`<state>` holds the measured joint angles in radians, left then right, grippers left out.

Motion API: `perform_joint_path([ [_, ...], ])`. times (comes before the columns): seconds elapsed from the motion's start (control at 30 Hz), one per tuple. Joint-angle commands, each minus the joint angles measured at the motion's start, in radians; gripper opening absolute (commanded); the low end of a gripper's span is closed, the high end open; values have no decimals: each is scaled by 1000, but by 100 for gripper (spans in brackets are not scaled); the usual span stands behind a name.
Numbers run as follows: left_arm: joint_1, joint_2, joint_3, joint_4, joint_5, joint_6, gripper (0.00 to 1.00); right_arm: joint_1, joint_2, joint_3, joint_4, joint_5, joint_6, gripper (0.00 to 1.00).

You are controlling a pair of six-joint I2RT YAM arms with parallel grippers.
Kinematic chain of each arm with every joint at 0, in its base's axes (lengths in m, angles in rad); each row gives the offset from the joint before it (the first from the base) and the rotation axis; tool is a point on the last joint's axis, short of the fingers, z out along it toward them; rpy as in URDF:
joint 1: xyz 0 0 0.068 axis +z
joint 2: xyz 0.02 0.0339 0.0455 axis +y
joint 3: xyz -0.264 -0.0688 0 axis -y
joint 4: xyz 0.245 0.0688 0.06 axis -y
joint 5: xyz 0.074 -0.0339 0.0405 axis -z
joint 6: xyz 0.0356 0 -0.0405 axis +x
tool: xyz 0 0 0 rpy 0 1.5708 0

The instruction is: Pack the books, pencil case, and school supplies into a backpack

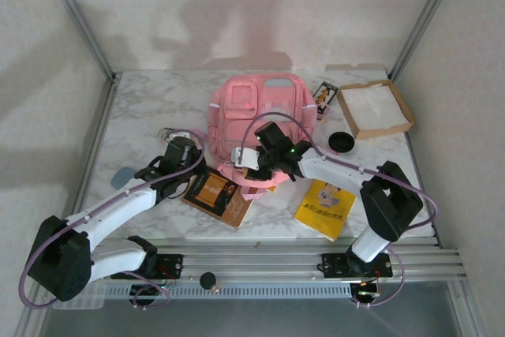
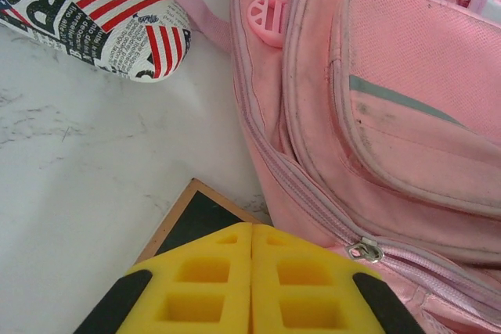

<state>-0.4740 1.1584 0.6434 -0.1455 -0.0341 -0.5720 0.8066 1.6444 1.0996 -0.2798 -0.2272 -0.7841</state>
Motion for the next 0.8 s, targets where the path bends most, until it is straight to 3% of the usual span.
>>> perform_joint_path([
  [0.0,3,-16,-5,14,18,-21,8,-2,41,78,-47,21,14,36],
  [0.33,3,-17,-19,-1,12,-28,11,-9,191,164,-77,3,12,42],
  [0.4,3,-16,-21,-10,8,-26,12,-12,208,182,-98,6,8,35],
  [0.57,3,-17,-37,25,80,11,23,-26,175,181,-88,53,-20,0],
  [0.77,-2,-7,-62,145,214,86,38,-63,58,150,-63,-14,-46,0],
])
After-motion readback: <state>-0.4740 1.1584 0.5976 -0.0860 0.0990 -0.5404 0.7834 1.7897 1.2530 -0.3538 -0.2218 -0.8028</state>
